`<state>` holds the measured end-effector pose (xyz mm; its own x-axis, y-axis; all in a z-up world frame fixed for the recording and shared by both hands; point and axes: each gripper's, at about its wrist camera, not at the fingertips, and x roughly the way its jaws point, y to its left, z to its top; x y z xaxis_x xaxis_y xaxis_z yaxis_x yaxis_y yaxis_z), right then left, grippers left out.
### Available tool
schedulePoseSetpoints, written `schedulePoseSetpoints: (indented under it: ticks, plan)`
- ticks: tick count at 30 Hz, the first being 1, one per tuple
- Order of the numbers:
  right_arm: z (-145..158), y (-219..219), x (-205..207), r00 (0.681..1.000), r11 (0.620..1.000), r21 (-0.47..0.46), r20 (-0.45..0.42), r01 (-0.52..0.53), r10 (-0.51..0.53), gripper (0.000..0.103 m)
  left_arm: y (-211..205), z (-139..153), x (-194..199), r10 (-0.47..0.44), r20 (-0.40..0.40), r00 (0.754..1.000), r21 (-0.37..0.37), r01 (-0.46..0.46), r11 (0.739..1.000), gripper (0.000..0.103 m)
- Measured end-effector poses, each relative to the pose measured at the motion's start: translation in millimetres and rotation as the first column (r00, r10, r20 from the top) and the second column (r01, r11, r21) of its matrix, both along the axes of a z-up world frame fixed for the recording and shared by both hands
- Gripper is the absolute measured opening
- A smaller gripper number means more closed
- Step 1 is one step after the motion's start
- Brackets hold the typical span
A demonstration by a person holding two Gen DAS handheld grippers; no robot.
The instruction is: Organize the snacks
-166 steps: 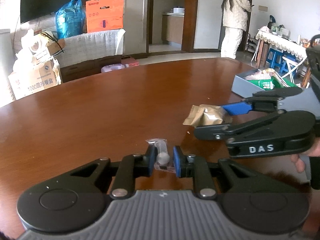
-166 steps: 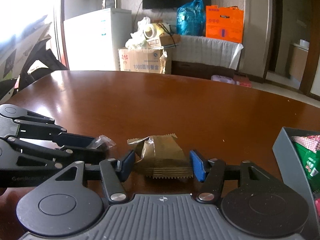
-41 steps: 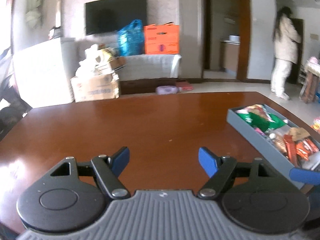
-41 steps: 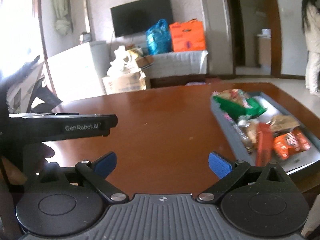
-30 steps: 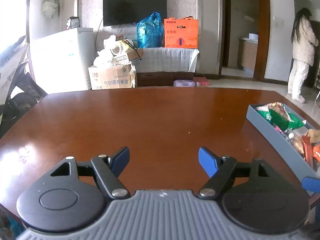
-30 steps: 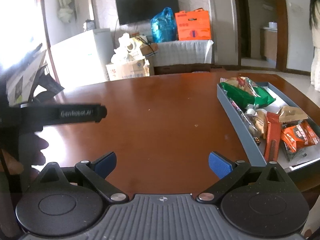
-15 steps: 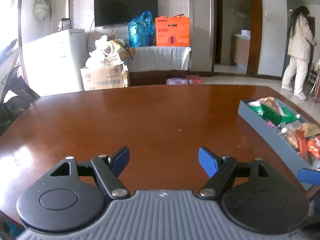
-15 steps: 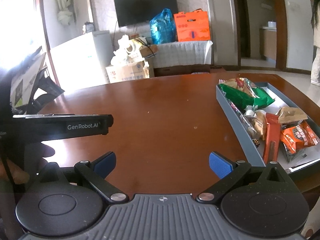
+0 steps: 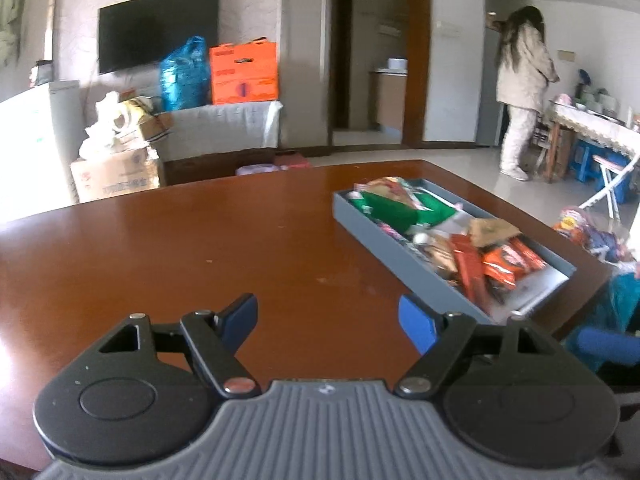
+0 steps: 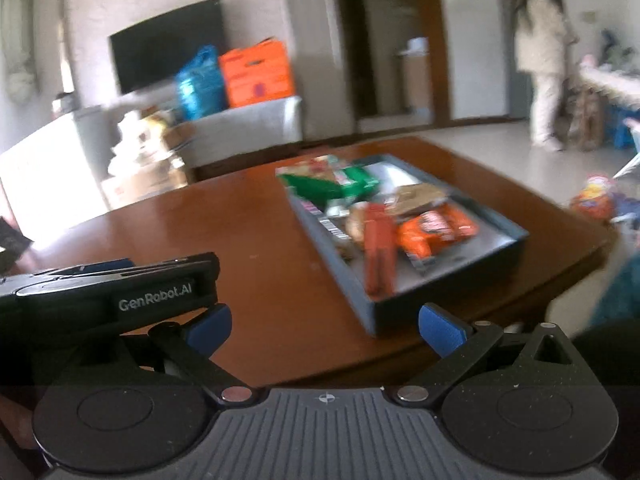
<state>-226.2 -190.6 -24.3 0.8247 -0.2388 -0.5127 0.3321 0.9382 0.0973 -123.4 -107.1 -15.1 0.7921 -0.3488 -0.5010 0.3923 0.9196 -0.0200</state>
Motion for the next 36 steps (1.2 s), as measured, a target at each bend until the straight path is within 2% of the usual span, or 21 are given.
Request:
schedulePoseSetpoints:
  ticks: [2, 6, 9, 10, 14, 16, 18, 20, 23, 27, 30, 33, 36]
  plan:
    - [-1, 0, 1, 0.999, 0.999, -0.026, -0.002, 0.038, -0.038, 0.103, -8, 0, 0, -0.024, -0.004, 1.0, -0.005, 0.024, 1.0, 0.079]
    - [-10, -7, 7, 0.996, 0.997, -0.02, -0.044, 0.075, -0.076, 0.103, -25, -7, 0, -0.055, 0.034, 0.998, 0.035, 0.054, 0.998, 0.087]
    - [-16, -13, 9, 0.99, 0.994, -0.001, -0.092, 0.112, -0.111, 0.103, -32, -15, 7, -0.089, -0.022, 0.996, 0.04, 0.09, 0.995, 0.087]
    - [-18, -14, 10, 0.987, 0.993, 0.007, -0.114, 0.119, -0.117, 0.103, -35, -17, 7, -0.11, -0.016, 0.994, 0.048, 0.11, 0.993, 0.087]
    - [-29, -19, -5, 0.982, 0.99, 0.022, -0.133, 0.139, -0.135, 0.103, -48, -26, -3, -0.166, 0.051, 0.985, 0.166, 0.155, 0.974, 0.087]
    - [-30, -23, -9, 0.983, 0.989, 0.041, -0.124, 0.145, -0.139, 0.103, -50, -26, -6, -0.159, 0.039, 0.987, 0.144, 0.152, 0.978, 0.087]
    - [-27, -22, -9, 0.986, 0.992, 0.01, -0.108, 0.127, -0.125, 0.103, -47, -27, -5, -0.161, -0.002, 0.987, 0.085, 0.16, 0.983, 0.088]
    - [-26, -23, -11, 0.987, 0.992, -0.009, -0.103, 0.123, -0.124, 0.103, -50, -30, -4, -0.14, -0.022, 0.99, 0.068, 0.141, 0.988, 0.088]
    - [-27, -31, -20, 0.989, 0.99, 0.036, -0.071, 0.133, -0.131, 0.103, -59, -30, -7, -0.115, -0.023, 0.993, 0.084, 0.116, 0.99, 0.088]
    - [-33, -40, -23, 0.987, 0.984, 0.09, -0.061, 0.156, -0.151, 0.103, -64, -30, -10, -0.127, -0.014, 0.992, 0.088, 0.128, 0.988, 0.088]
    - [-39, -42, -19, 0.985, 0.98, 0.114, -0.082, 0.164, -0.155, 0.103, -66, -32, -10, -0.075, 0.001, 0.997, 0.141, 0.074, 0.987, 0.088]
    - [-42, -38, -16, 0.986, 0.983, 0.111, -0.09, 0.148, -0.138, 0.103, -68, -32, -14, -0.045, 0.046, 0.998, 0.192, 0.035, 0.981, 0.094]
    - [-41, -34, -16, 0.989, 0.987, 0.096, -0.085, 0.125, -0.117, 0.103, -68, -30, -17, -0.076, 0.067, 0.995, 0.185, 0.063, 0.981, 0.094]
